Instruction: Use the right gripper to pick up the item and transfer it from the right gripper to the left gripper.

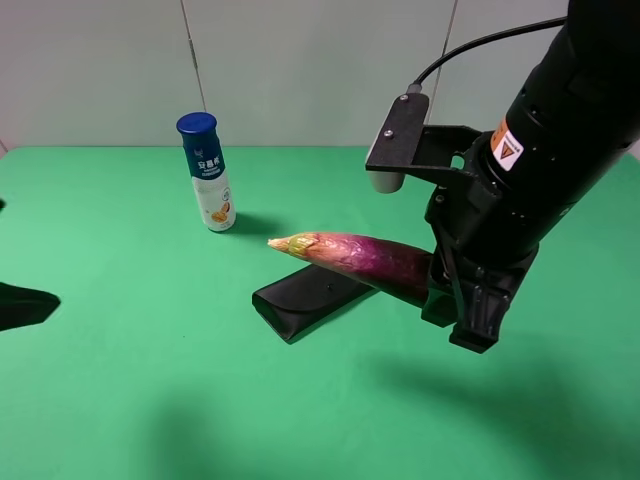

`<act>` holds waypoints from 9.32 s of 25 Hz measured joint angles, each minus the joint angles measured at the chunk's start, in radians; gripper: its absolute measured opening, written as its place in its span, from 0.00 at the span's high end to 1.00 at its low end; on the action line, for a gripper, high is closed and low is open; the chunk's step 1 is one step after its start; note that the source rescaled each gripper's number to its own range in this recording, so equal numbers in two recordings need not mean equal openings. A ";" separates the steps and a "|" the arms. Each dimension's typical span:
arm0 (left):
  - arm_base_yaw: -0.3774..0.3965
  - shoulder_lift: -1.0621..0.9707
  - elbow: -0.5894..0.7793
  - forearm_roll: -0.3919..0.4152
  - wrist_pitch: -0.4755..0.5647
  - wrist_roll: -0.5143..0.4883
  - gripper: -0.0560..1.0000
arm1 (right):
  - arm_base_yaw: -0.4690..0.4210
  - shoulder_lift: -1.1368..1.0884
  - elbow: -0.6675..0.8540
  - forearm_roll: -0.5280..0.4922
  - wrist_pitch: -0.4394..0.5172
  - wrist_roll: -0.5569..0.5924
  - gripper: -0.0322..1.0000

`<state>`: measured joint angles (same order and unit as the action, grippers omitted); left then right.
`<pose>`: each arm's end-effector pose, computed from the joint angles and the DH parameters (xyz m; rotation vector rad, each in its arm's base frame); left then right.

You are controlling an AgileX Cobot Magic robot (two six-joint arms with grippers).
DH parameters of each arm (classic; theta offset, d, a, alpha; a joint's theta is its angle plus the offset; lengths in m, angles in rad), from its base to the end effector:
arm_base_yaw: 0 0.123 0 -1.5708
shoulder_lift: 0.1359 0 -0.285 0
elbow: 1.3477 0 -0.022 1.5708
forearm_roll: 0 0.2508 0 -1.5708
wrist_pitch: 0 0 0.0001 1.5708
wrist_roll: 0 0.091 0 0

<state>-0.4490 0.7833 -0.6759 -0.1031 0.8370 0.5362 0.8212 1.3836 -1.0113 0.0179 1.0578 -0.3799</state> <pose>0.1212 -0.0661 0.2980 1.1027 2.1584 -0.0846 0.1711 0.1859 0.2695 -1.6424 2.4159 0.0968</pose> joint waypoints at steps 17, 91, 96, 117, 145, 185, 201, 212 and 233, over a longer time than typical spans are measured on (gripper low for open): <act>-0.267 0.394 -0.207 0.020 -0.074 0.043 0.03 | 0.000 0.000 0.000 0.038 -0.005 -0.011 0.97; -0.449 0.763 -0.377 -0.076 -0.274 0.435 0.93 | 0.000 -0.010 -0.016 0.050 0.012 -0.033 0.97; -0.449 0.763 -0.377 -0.076 -0.274 0.435 0.93 | 0.000 -0.010 -0.016 0.050 0.012 -0.033 0.97; -0.449 0.763 -0.377 -0.098 -0.275 0.435 0.93 | 0.000 -0.011 -0.018 0.035 -0.032 0.069 0.00; -0.452 0.763 -0.384 -0.120 -0.293 0.443 0.95 | -0.073 -0.229 -0.015 -0.128 0.153 0.288 0.00; -0.452 0.763 -0.384 -0.117 -0.286 0.446 0.95 | -0.073 -1.345 0.475 -0.134 0.074 0.529 0.00; -0.452 0.763 -0.384 -0.118 -0.285 0.444 0.95 | -0.073 -1.390 0.515 -0.090 -0.024 0.506 0.00; -0.452 0.763 -0.384 -0.117 -0.285 0.316 0.95 | -0.279 -1.390 0.515 -0.085 -0.024 0.502 0.00; -0.452 0.525 -0.384 0.044 -0.131 -0.161 0.95 | -0.596 -1.390 0.515 -0.080 -0.024 0.502 0.00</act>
<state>-0.9011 1.3083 -1.0595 -0.0595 0.7062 0.3750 0.2253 -0.0065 -0.4965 -0.0616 1.0334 0.1219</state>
